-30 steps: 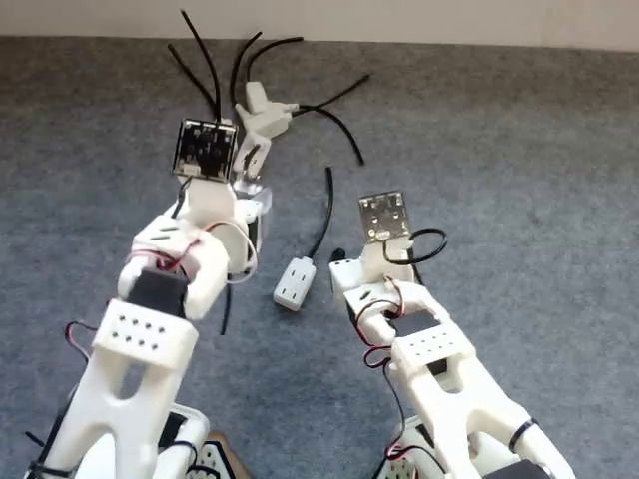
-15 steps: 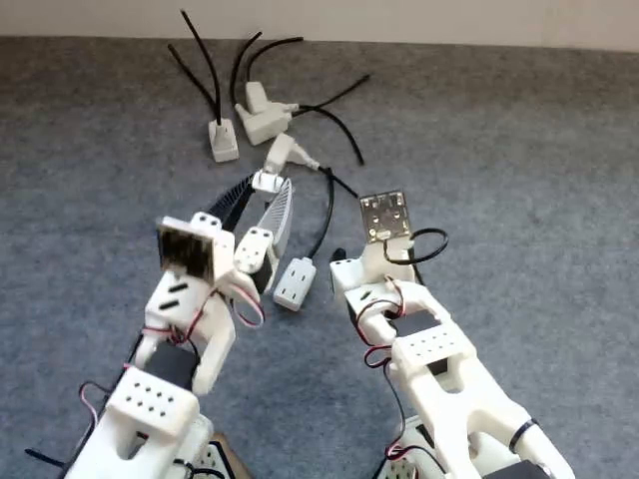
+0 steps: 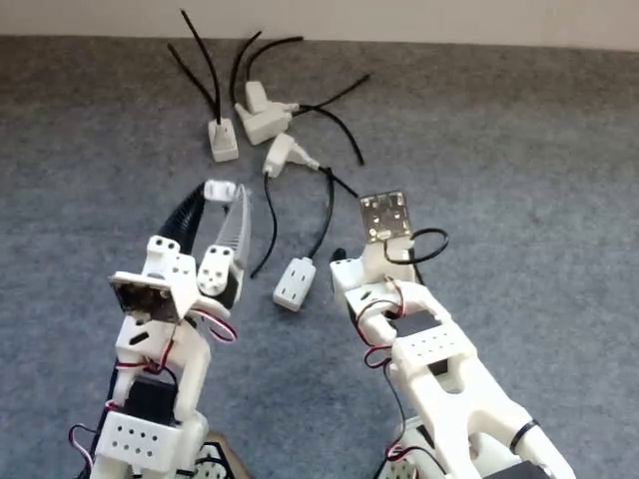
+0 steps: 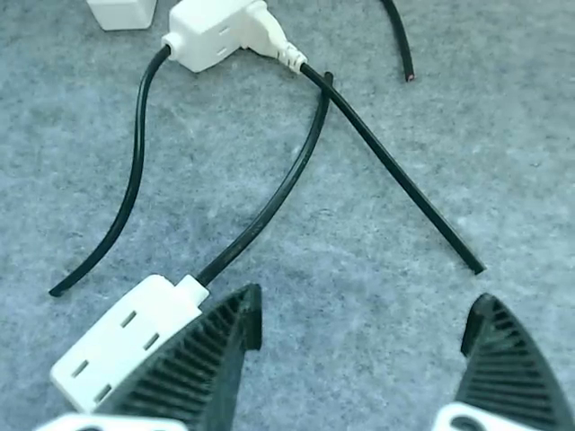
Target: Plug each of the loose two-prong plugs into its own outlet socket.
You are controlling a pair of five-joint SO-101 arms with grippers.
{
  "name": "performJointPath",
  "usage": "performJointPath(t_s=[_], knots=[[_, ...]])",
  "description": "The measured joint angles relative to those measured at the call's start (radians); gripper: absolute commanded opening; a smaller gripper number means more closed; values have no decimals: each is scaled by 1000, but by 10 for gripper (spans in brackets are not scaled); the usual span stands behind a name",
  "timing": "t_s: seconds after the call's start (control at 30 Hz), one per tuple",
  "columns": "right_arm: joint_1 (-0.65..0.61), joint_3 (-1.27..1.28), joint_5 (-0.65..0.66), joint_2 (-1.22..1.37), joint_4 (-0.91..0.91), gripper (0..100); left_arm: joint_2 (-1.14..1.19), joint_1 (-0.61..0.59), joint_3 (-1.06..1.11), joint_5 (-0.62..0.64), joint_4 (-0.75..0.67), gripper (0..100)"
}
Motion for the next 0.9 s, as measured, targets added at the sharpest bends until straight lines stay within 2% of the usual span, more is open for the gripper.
performJointPath(t_s=[0.1,0.3,0.5,0.57,0.7,0.9], knots=[[0,0,0,0,0,350,-40,-35,-17,-77,221,8],[0,0,0,0,0,350,-63,-180,-132,-183,779,7],[0,0,0,0,0,350,-66,-201,-153,-270,1076,7],[0,0,0,0,0,350,-66,-221,-138,-299,1131,8],[0,0,0,0,0,350,-66,-249,-81,-405,1151,38],[0,0,0,0,0,350,-66,-249,-75,-430,1154,10]])
